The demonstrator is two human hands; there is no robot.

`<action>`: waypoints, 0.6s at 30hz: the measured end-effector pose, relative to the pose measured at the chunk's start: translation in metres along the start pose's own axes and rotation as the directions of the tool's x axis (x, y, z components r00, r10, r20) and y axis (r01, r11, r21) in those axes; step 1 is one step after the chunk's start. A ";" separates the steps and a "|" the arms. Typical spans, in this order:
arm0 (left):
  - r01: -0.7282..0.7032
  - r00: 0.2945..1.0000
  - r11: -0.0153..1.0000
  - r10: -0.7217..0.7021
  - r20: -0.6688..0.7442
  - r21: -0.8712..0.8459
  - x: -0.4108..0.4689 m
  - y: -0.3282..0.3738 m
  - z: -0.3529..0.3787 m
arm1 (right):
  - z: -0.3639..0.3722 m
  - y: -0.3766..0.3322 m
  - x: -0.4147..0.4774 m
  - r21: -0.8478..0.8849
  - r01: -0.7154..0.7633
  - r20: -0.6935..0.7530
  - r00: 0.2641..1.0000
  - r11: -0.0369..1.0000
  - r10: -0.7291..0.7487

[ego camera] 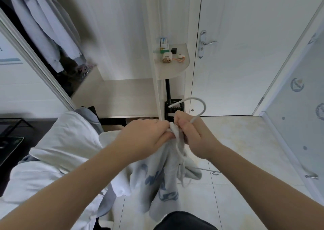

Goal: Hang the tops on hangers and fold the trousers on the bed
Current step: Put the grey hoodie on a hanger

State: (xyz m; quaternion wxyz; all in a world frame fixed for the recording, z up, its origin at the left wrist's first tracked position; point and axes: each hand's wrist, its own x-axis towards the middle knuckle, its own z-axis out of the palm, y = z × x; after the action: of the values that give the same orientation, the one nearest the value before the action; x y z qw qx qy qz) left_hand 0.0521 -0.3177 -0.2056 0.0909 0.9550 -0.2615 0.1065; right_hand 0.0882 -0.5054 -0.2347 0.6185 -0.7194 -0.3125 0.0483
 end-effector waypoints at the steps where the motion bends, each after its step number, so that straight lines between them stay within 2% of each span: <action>1: 0.009 1.000 1.000 -0.009 0.022 -0.028 0.002 0.005 0.003 | 0.004 0.001 0.001 -0.044 0.021 -0.006 1.000 0.999 -0.021; 3: 0.058 0.994 0.997 -0.052 0.099 -0.053 0.002 0.004 0.006 | 0.006 0.002 0.002 -0.107 0.023 -0.008 1.000 0.994 -0.024; 5: 0.098 0.990 0.993 -0.091 0.107 -0.070 -0.001 -0.004 0.009 | 0.002 0.001 0.003 -0.176 0.006 -0.031 0.999 0.984 -0.012; 6: 0.130 0.989 0.988 -0.123 0.083 -0.088 -0.003 -0.008 0.010 | -0.002 0.002 0.001 -0.225 0.019 -0.081 0.996 0.974 -0.038; 8: 0.204 0.979 0.968 -0.206 -0.003 -0.147 -0.006 -0.014 0.010 | -0.010 0.005 -0.008 -0.392 0.090 -0.228 0.955 0.916 -0.191; 10: 0.271 0.946 0.936 -0.301 -0.116 -0.224 -0.011 -0.016 0.007 | -0.010 0.011 -0.023 -0.489 0.161 -0.276 0.904 0.858 -0.326; 11: 0.298 0.918 0.914 -0.353 -0.180 -0.275 -0.013 -0.014 0.005 | -0.006 0.016 -0.031 -0.475 0.167 -0.246 0.917 0.864 -0.312; 12: 0.318 0.880 0.886 -0.409 -0.242 -0.337 -0.016 -0.010 0.003 | -0.001 0.020 -0.038 -0.433 0.133 -0.186 0.955 0.891 -0.233; 13: 0.342 0.836 0.849 -0.470 -0.281 -0.403 -0.018 -0.005 0.002 | 0.006 0.024 -0.040 -0.391 0.060 -0.106 0.988 0.918 -0.109; 15: 0.373 0.760 0.774 -0.571 -0.309 -0.512 -0.019 0.004 0.002 | 0.019 0.036 -0.037 -0.367 -0.065 0.055 0.994 0.928 0.092; 16: 0.379 0.735 0.749 -0.601 -0.315 -0.543 -0.019 0.008 0.003 | 0.024 0.040 -0.033 -0.375 -0.078 0.090 0.989 0.924 0.120; 18: 0.397 0.702 0.719 -0.638 -0.316 -0.570 -0.019 0.011 0.007 | 0.033 0.044 -0.026 -0.417 -0.038 0.044 0.997 0.908 0.062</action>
State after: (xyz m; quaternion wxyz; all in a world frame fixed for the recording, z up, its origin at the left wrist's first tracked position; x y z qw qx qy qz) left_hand 0.0317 -0.3193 -0.2160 0.4049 0.8787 0.0421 0.2495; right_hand 0.0695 -0.4923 -0.2912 0.4409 -0.8405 -0.3144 0.0171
